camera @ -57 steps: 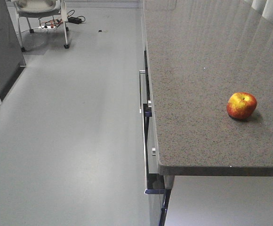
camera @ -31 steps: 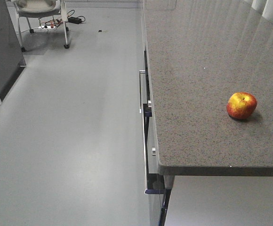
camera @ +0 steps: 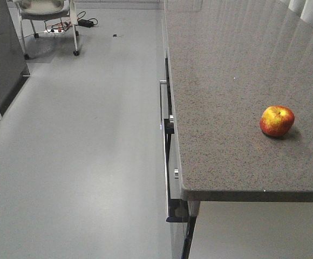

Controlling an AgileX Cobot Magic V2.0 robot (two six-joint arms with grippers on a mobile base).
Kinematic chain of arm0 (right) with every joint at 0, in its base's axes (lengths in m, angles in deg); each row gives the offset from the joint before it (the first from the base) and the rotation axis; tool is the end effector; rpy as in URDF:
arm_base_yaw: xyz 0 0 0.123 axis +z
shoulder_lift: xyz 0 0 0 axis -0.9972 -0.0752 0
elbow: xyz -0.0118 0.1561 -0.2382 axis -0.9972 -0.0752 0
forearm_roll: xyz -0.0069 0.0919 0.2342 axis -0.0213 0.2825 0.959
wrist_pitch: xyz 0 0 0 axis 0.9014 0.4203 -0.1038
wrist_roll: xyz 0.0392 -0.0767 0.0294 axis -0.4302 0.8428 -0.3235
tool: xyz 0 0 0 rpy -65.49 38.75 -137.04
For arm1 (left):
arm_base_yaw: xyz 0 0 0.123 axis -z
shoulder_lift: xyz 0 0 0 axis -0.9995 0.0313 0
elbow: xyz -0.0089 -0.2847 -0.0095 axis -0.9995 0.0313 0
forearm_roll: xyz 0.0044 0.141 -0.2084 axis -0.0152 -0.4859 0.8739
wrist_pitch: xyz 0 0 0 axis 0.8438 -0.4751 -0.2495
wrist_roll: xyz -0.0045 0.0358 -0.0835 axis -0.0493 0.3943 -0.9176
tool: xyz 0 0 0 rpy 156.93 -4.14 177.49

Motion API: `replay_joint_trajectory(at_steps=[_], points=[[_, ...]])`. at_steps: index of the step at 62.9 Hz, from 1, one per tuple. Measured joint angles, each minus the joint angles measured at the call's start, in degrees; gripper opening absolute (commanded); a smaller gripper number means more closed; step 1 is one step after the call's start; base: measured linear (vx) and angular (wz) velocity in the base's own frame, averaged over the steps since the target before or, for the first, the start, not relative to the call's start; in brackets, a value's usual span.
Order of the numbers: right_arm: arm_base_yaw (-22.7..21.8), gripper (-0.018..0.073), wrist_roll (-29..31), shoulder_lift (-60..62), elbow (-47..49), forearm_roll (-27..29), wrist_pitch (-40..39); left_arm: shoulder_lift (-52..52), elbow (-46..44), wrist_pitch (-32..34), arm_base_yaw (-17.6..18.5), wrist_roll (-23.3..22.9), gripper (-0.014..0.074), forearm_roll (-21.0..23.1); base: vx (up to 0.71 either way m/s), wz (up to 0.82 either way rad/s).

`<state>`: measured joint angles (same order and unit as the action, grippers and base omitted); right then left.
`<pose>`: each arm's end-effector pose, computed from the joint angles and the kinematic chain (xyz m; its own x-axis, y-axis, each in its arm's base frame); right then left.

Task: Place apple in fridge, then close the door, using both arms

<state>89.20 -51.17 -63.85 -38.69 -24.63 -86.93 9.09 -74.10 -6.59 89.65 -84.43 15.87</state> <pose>0.0564 0.0036 0.2047 0.0709 0.1046 -0.9920 -0.0691 0.9926 0.0997 0.0555 0.0041 0.1843 -0.1488 -0.1392 -0.9790 -0.0565 0.9896 -0.1321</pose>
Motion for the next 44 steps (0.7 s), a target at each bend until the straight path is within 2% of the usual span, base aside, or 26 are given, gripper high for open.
replay_joint_trajectory(at_steps=[20,32,38,44], points=[[0.0,-0.0006,-0.31,0.0,0.0,0.05,-0.51,0.0,0.0,0.0,0.0,0.0,-0.0006,0.0,0.0,0.0],[0.0,-0.0006,-3.52,0.0,0.0,5.25,-2.5,0.0,0.0,0.0,0.0,0.0,-0.0006,0.0,0.0,0.0],[0.0,-0.0005,-3.86,0.0,1.47,6.27,2.0,0.0,0.0,0.0,0.0,0.0,-0.0006,0.0,0.0,0.0],[0.0,-0.0005,-3.9,-1.02,7.2,6.03,7.99,0.0,0.0,0.0,0.0,0.0,-0.0006,0.0,0.0,0.0]])
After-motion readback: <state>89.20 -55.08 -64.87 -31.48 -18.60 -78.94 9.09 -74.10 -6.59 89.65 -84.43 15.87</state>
